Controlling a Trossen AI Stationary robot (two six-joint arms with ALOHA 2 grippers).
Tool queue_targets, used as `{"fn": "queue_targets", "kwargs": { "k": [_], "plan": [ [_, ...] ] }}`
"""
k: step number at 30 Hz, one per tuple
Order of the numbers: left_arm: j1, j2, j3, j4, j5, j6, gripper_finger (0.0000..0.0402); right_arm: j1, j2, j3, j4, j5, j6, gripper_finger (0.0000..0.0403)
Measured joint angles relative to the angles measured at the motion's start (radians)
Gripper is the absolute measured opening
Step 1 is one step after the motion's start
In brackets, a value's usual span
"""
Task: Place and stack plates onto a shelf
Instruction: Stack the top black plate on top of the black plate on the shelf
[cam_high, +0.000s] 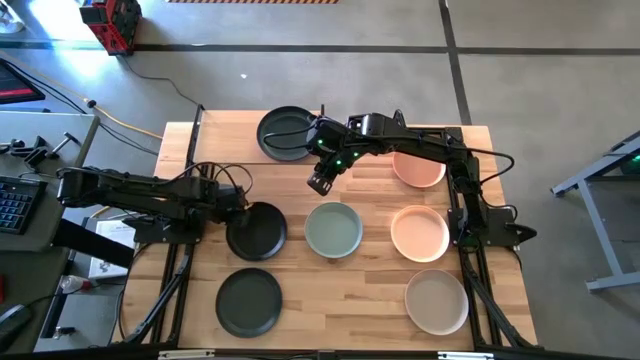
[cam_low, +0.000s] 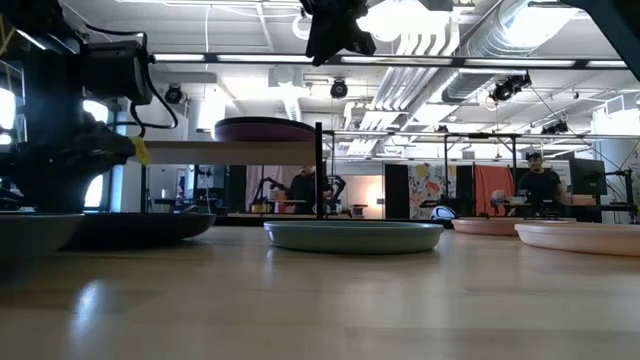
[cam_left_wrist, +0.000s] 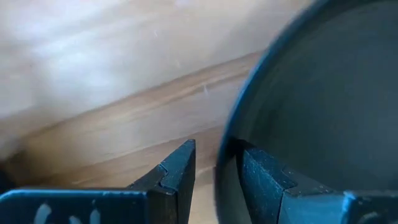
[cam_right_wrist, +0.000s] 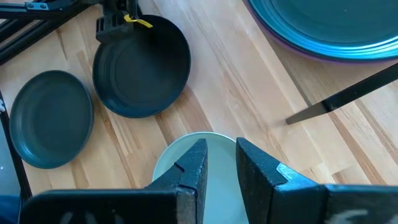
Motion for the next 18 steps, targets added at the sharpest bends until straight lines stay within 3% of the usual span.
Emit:
{"fn": "queue_targets", "kwargs": {
  "k": [9,18],
  "plan": [
    [0.0,0.0,-0.012,0.032,-0.003,0.027,0.0093,0.0,0.0,0.0,0.001,0.0,0.0,0.0064],
    [0.0,-0.005,-0.009,0.036,-0.004,0.107,0.0018,0.0,0.0,0.0,0.003,0.0,0.0,0.0064]
  ]
}}
